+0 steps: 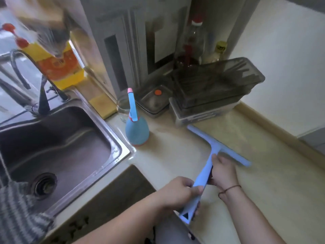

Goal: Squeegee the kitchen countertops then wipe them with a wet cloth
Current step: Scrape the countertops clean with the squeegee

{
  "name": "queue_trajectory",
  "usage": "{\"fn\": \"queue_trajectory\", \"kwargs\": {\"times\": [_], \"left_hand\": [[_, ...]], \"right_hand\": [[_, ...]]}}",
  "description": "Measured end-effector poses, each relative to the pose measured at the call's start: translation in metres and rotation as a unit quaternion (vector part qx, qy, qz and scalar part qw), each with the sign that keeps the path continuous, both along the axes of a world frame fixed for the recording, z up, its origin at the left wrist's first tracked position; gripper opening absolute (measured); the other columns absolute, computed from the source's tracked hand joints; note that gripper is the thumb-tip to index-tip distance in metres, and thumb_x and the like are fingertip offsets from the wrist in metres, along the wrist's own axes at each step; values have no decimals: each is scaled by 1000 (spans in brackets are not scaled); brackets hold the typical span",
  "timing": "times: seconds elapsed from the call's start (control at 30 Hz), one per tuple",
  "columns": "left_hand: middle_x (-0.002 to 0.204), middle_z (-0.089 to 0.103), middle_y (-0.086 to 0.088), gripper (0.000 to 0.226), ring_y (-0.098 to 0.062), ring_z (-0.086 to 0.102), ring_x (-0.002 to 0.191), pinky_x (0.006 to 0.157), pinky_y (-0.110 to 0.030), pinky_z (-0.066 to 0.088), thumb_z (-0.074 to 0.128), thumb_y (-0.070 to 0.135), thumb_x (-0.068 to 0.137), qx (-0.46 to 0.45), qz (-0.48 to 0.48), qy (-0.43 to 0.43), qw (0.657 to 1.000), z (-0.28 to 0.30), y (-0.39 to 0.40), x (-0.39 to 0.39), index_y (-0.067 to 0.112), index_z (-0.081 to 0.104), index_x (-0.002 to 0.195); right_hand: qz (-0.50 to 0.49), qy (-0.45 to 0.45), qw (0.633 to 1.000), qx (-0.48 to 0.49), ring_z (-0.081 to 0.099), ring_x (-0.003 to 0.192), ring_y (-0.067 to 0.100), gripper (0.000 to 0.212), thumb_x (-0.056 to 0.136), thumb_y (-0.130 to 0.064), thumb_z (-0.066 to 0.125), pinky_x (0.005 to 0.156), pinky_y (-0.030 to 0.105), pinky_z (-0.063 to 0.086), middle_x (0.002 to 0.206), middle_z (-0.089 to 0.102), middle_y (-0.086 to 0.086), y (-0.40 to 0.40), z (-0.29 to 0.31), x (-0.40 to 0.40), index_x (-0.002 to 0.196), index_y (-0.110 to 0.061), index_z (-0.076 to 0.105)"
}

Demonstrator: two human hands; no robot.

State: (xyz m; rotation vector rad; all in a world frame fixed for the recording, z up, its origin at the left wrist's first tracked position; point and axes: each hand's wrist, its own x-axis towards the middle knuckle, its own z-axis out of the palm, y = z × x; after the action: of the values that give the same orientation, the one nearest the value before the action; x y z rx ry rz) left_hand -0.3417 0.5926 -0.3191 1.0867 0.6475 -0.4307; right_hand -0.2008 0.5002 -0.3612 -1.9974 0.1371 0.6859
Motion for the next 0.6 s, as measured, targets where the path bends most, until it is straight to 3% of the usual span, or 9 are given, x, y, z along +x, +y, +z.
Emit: {"fn": "queue_trajectory", "kwargs": {"times": [0.1,0.2,0.23,0.33,0.4,0.5,0.6], "left_hand": [[66,58,-14,22,-23,57,55,57,-32,47,54,24,95,22,-13,-8,1000,0,28,-23,9,51,79],[71,57,-20,25,-24,59,54,57,-33,49,57,28,92,49,-36,7,998,2,52,-41,7,53,80],[72,59,-21,26,-27,60,56,59,-37,51,58,30,90,56,-46,10,997,3,55,-48,7,55,80],[72,62,-23,28,-32,61,63,65,-44,52,56,34,89,66,-72,14,995,3,56,-68,8,58,78],[71,63,-21,29,-28,62,59,61,-37,53,56,31,93,66,-75,13,995,2,55,-82,7,57,78],[68,64,-13,29,-22,63,52,52,-26,50,55,28,95,78,-66,15,995,2,54,-97,7,54,75],[65,64,-8,32,-18,61,52,54,-22,47,55,29,94,98,-79,17,992,3,54,-110,8,57,70]], "right_hand": [[1,20,1000,-3,57,63,30,43,77,-50,49,69,66,53,62,54,13,27,5,-27,61,-11,52],[-25,53,998,5,60,62,33,36,96,-30,50,56,61,56,69,54,20,44,12,-49,73,-2,55],[-22,51,998,2,61,63,34,36,96,-31,50,54,60,56,70,55,21,47,9,-56,75,-3,56],[9,18,1000,-22,65,67,41,40,75,-55,49,61,60,56,65,60,16,46,-3,-79,69,-17,59],[23,33,999,-25,64,68,44,41,73,-57,48,61,61,55,63,59,17,42,-8,-92,67,-17,56],[11,44,999,-29,59,59,42,39,91,-38,51,56,63,53,60,53,16,45,2,-109,63,-11,49],[29,46,998,-43,54,56,30,39,84,-48,48,58,62,53,58,50,10,44,2,-124,61,-18,48]]}}
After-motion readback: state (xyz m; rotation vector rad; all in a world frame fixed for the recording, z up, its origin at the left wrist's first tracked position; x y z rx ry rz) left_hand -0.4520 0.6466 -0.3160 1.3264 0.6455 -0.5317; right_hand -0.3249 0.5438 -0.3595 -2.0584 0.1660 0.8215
